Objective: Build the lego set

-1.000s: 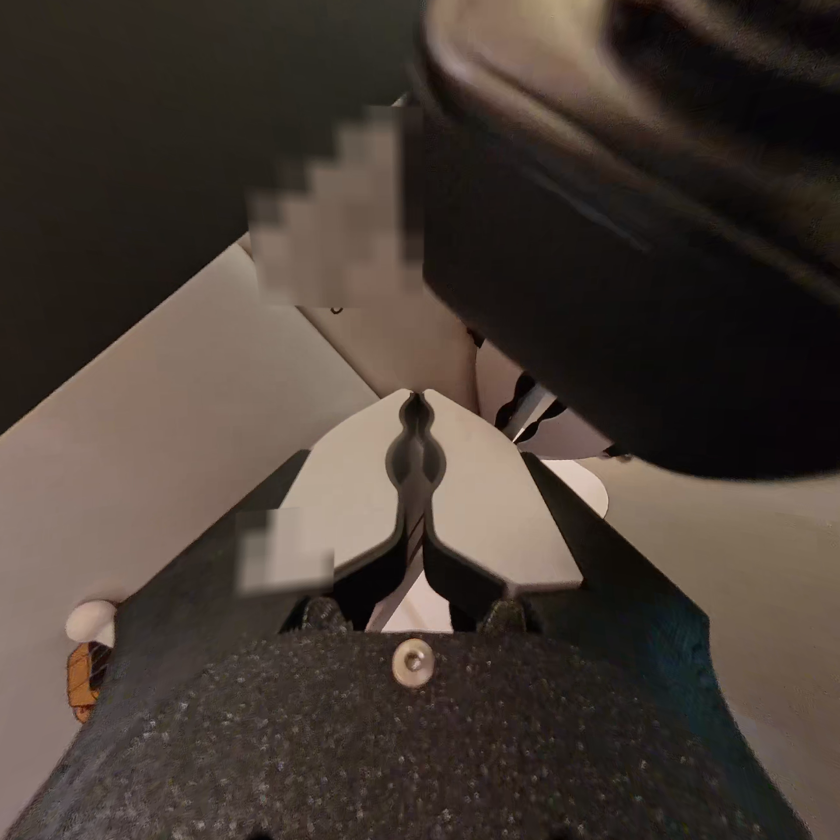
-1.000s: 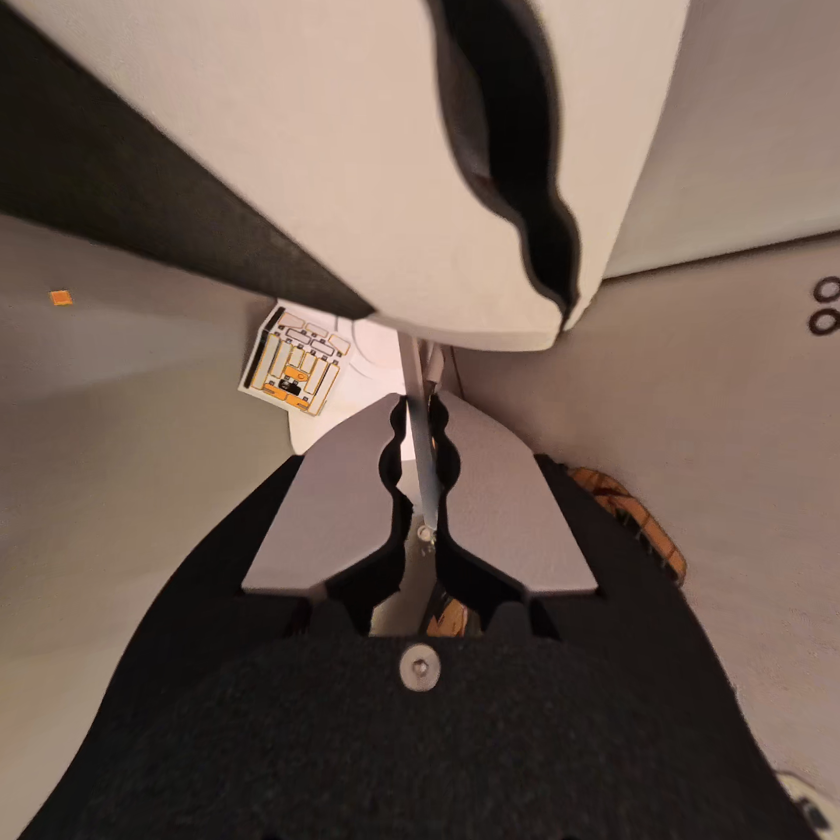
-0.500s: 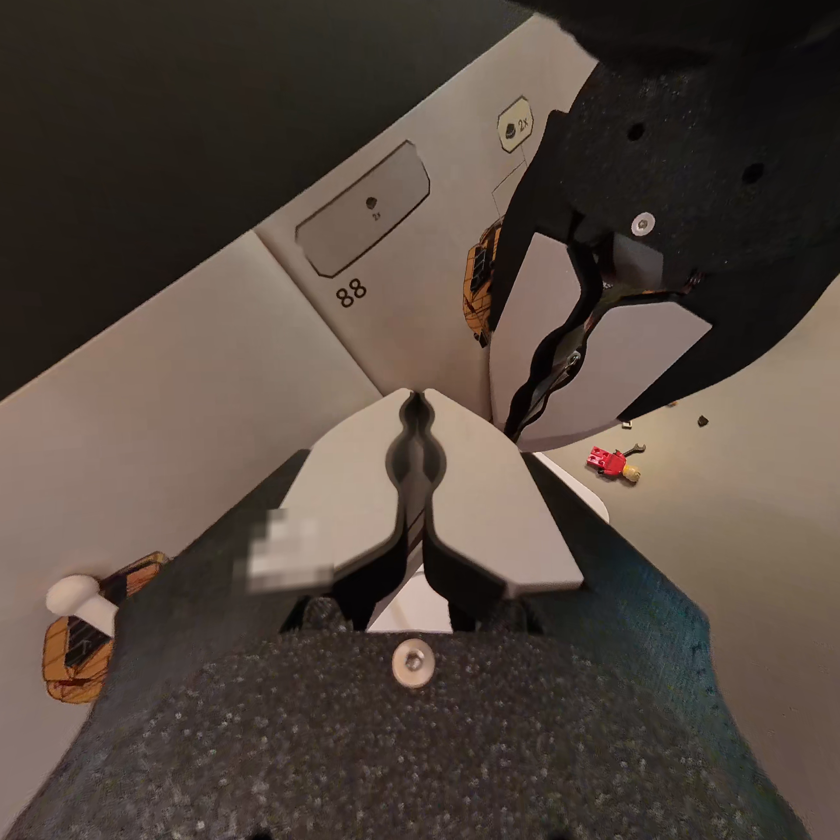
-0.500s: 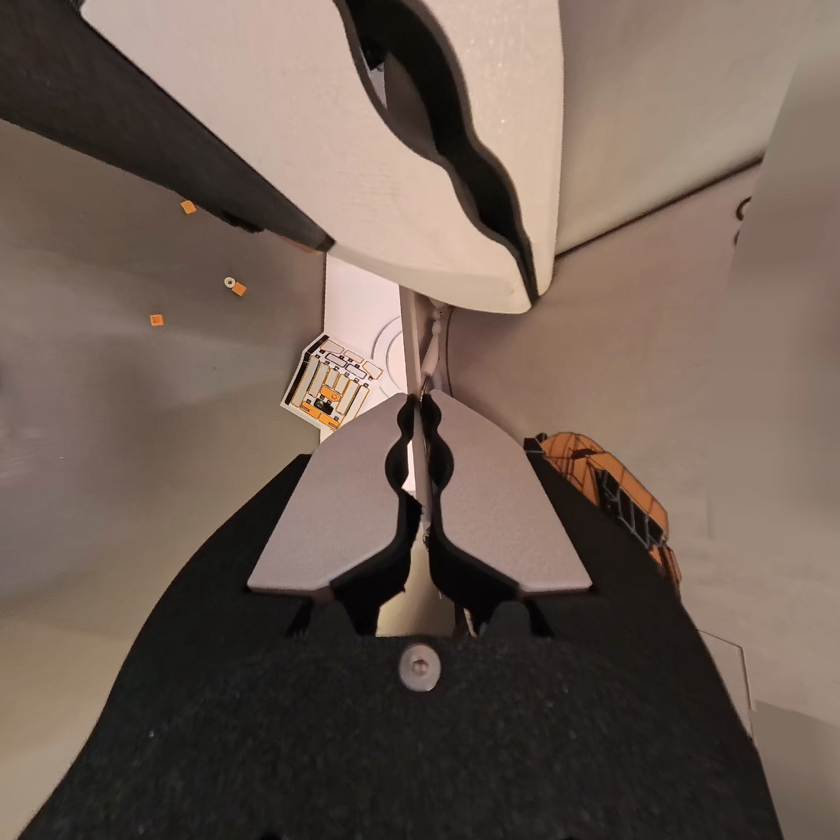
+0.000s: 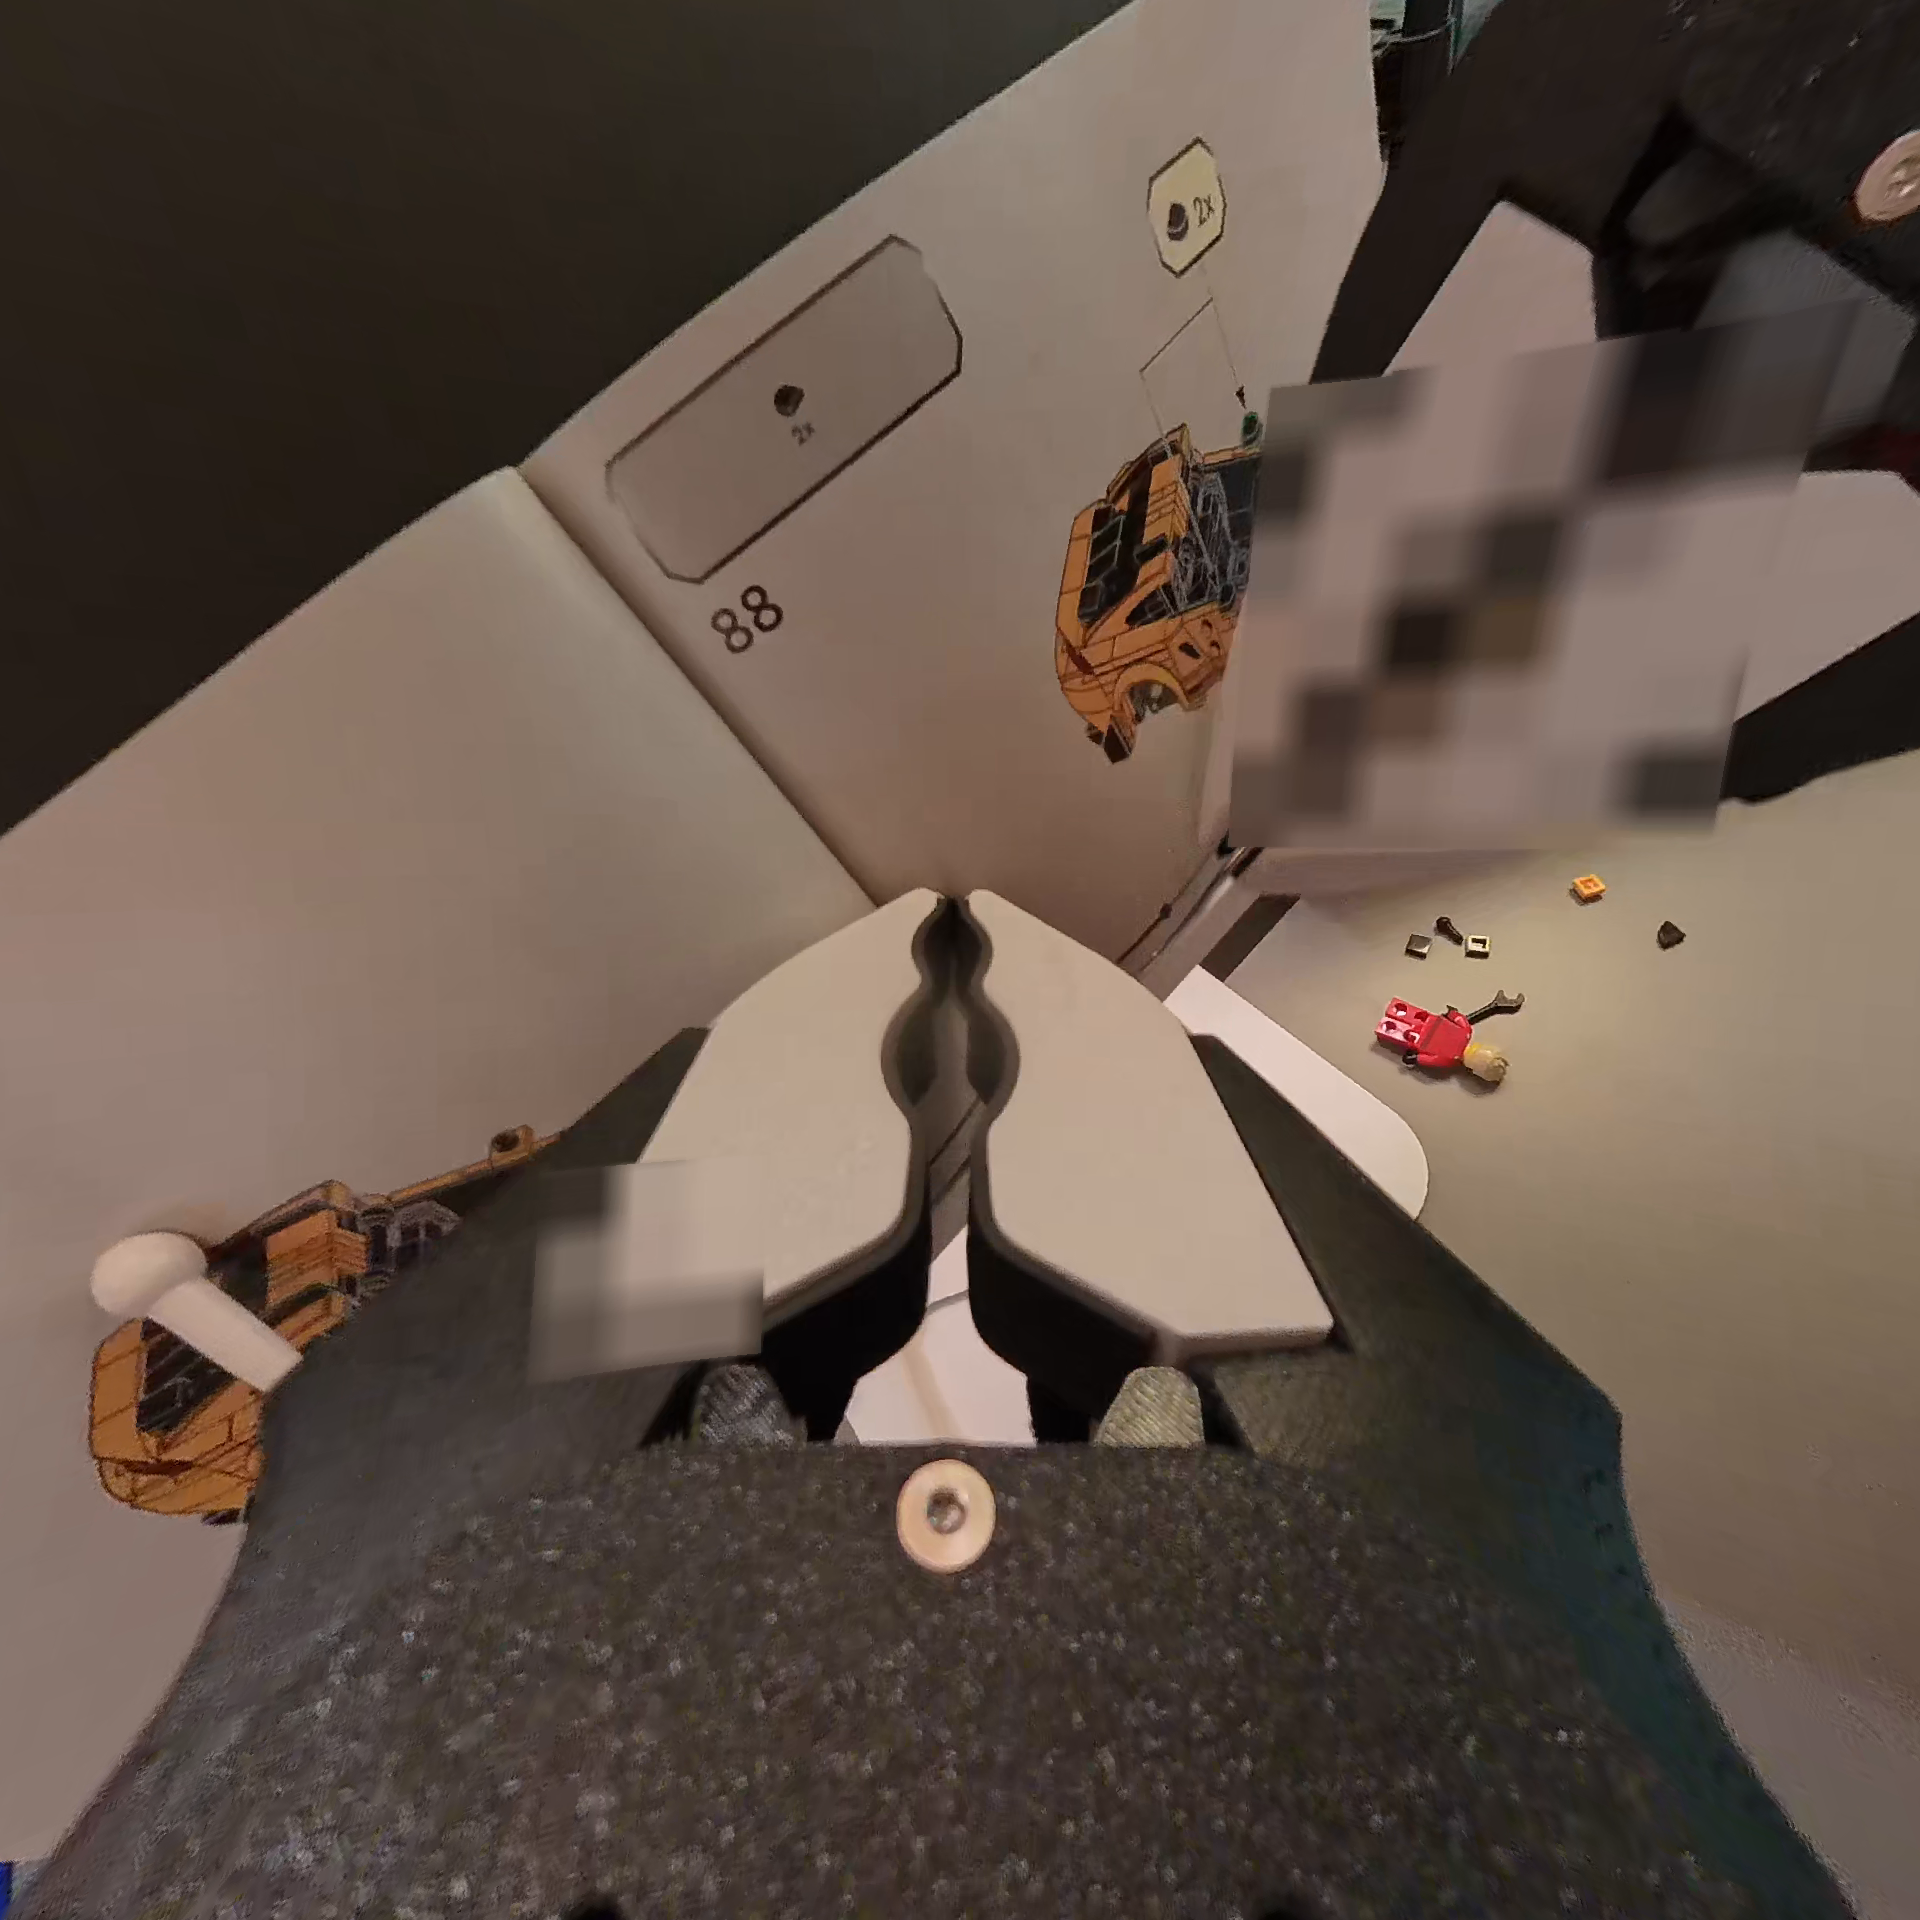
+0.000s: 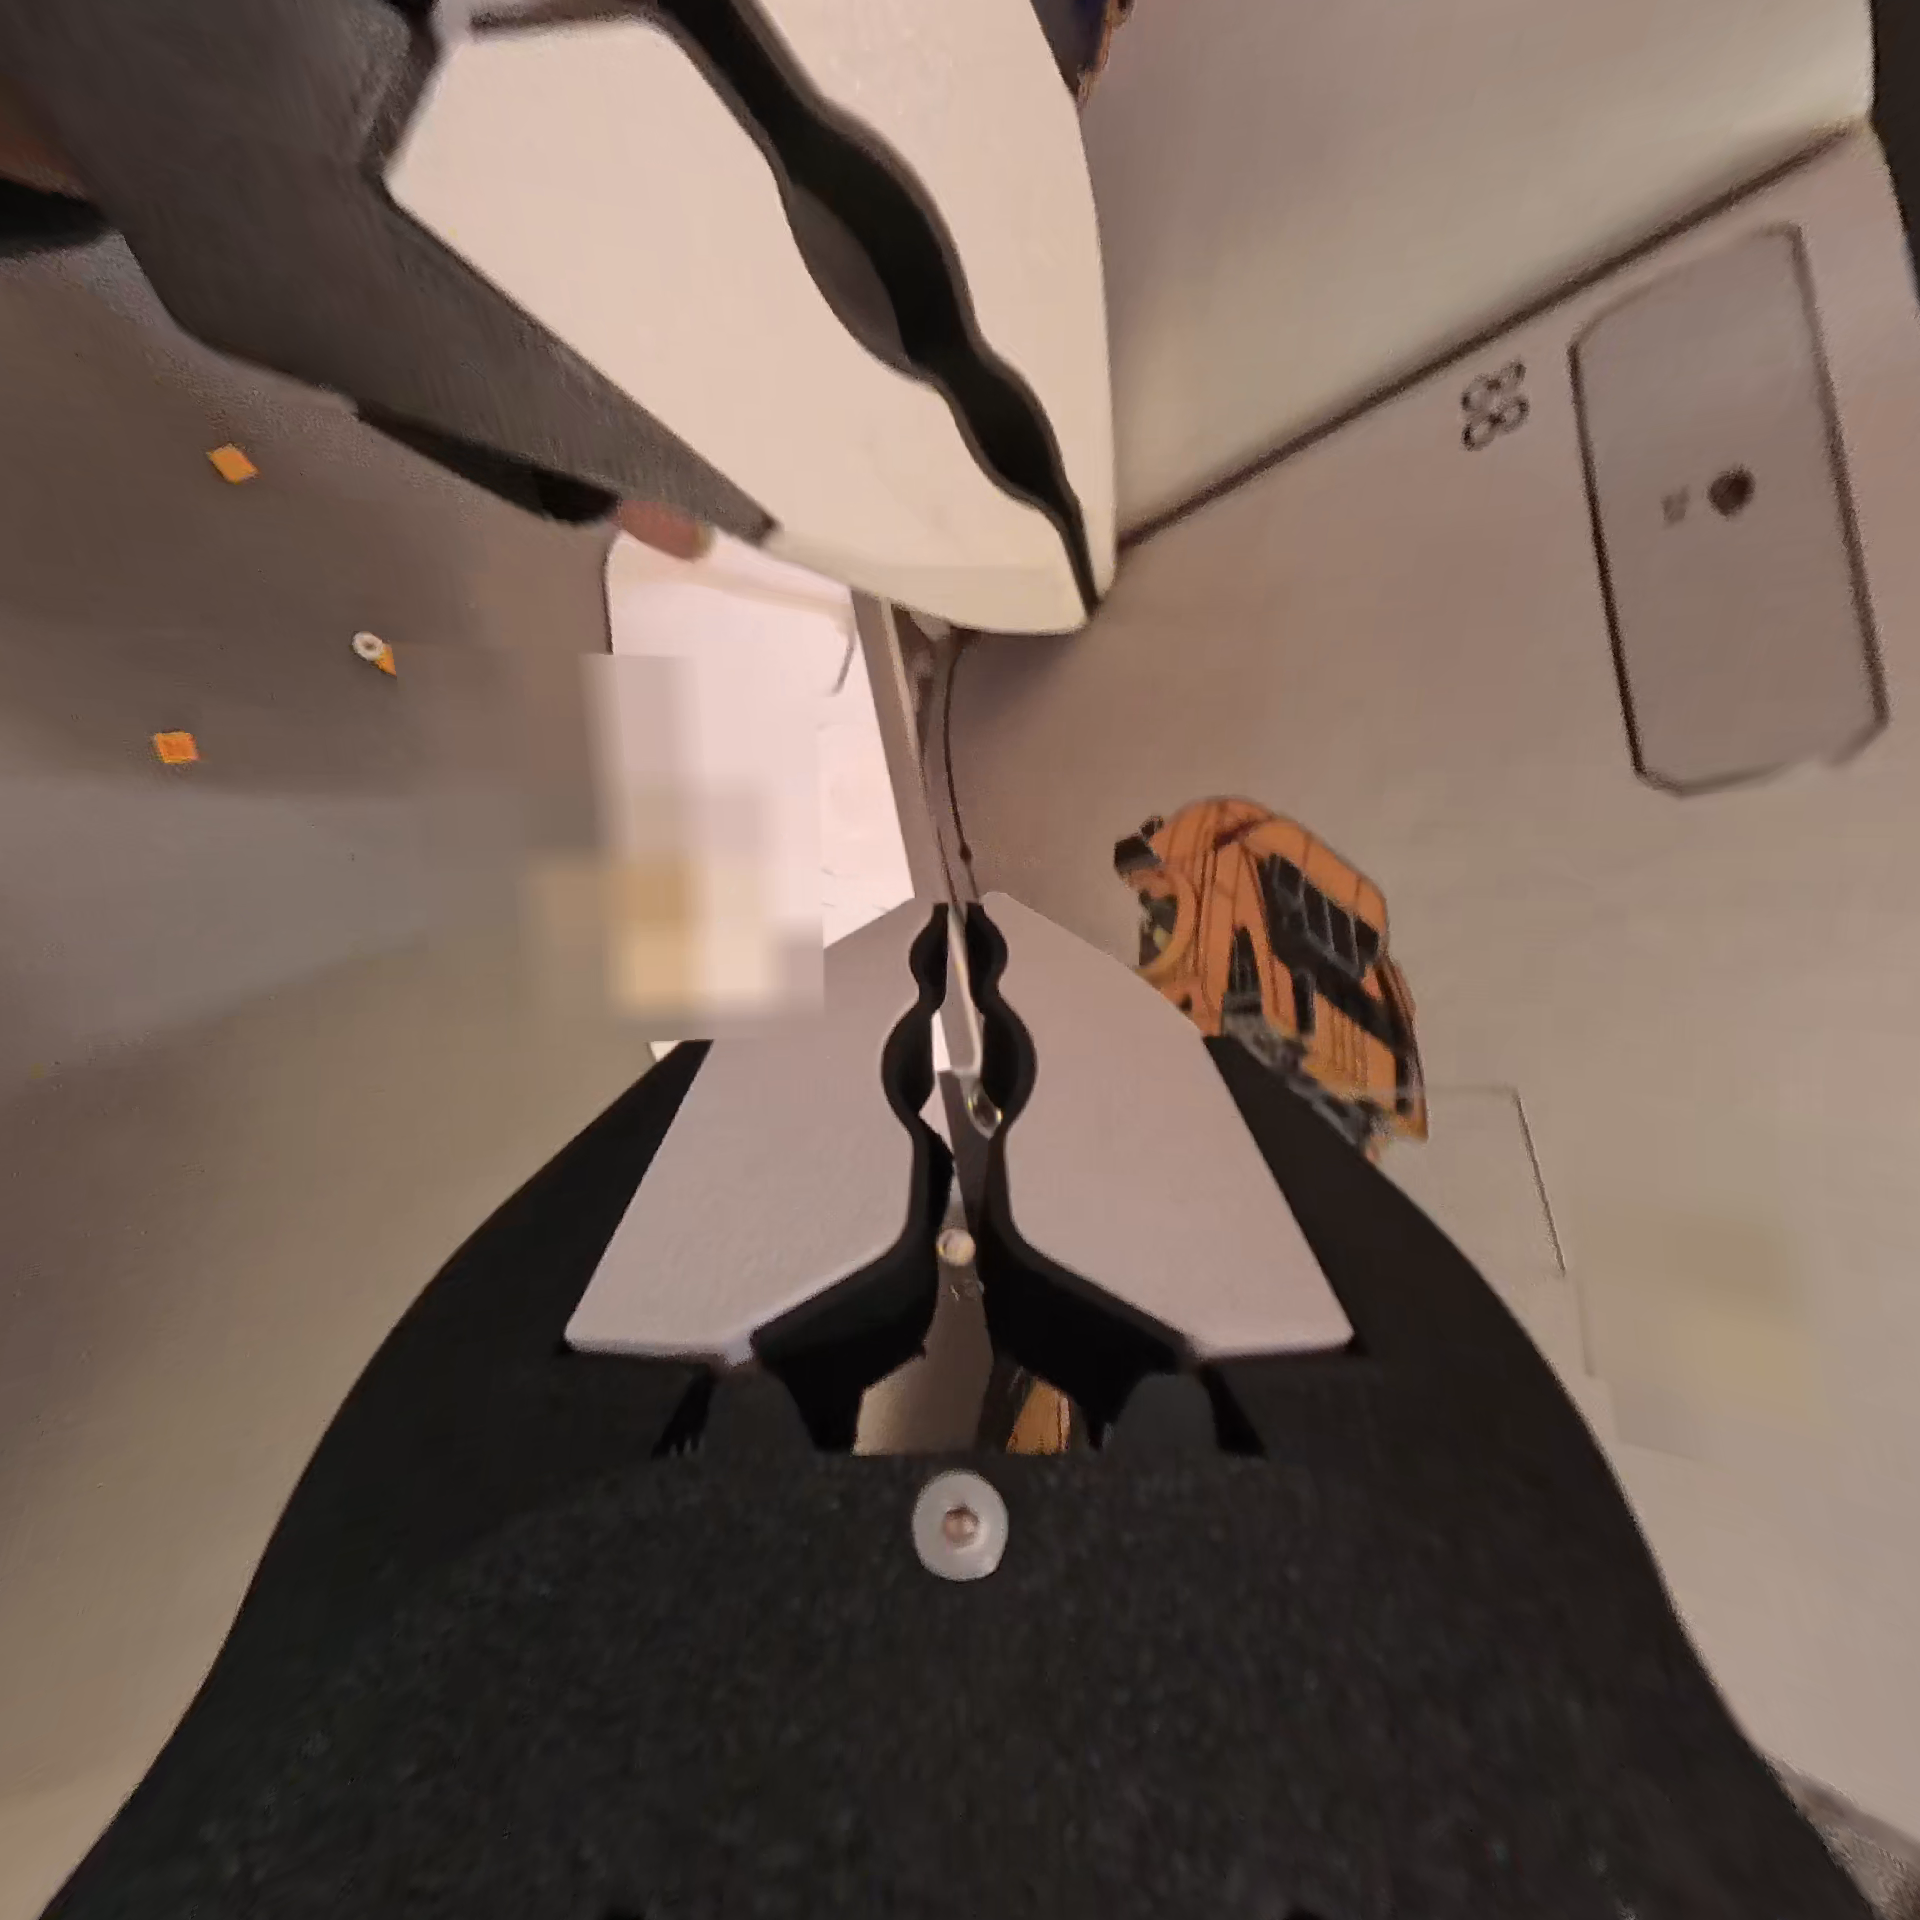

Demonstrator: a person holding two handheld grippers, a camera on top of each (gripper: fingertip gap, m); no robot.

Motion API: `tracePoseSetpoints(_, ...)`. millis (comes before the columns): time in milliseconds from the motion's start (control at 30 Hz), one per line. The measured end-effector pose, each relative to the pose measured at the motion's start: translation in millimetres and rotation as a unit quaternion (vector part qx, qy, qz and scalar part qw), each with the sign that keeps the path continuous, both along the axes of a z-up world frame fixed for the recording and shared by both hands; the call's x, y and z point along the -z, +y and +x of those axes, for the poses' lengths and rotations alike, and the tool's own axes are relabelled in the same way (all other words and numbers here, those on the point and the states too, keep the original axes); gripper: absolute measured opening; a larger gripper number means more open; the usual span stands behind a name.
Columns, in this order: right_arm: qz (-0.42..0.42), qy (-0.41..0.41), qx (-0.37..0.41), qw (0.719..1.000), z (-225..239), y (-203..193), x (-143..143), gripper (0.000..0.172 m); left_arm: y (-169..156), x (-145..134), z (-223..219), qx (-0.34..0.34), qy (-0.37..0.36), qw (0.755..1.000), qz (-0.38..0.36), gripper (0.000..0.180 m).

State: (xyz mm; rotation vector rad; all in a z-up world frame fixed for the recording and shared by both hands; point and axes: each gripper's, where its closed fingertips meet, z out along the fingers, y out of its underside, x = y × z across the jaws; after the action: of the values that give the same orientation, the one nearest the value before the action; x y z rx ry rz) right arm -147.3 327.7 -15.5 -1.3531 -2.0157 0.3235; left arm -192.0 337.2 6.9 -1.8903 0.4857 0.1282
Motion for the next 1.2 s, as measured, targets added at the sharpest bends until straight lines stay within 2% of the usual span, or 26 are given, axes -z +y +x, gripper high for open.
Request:
tracePoseSetpoints(267,0.024,0.059,0.095,0.993,34,36,0,0.000,-12,2,6,0.011,0.007,1.000,0.002,0.000)
tracePoseSetpoints(400,0.051,0.095,0.136,0.985,30,53,-2,0.000,-5,12,1,-0.006,0.016,1.000,-0.011,0.000)
tracePoseSetpoints(467,0.072,0.122,0.146,0.979,28,55,-4,0.000,-1,15,-3,-0.011,0.032,0.999,-0.005,0.000)
tracePoseSetpoints(733,0.077,0.128,0.156,0.976,36,48,13,0.000,-4,16,0,-0.013,0.048,0.999,0.007,0.000)
tracePoseSetpoints(833,0.047,0.148,0.154,0.976,38,40,8,0.000,-12,6,2,-0.008,0.026,0.999,0.032,0.000)
tracePoseSetpoints(967,0.012,0.224,0.158,0.962,44,24,-14,0.003,-34,-11,0,-0.009,-0.042,0.995,0.088,0.000)
tracePoseSetpoints(1067,-0.006,0.296,0.173,0.939,49,14,-31,0.004,-50,-16,-8,-0.024,-0.100,0.988,0.119,0.000)
tracePoseSetpoints(1200,-0.016,0.388,0.204,0.899,56,4,-53,0.008,-69,-20,-22,-0.051,-0.139,0.975,0.163,0.000)
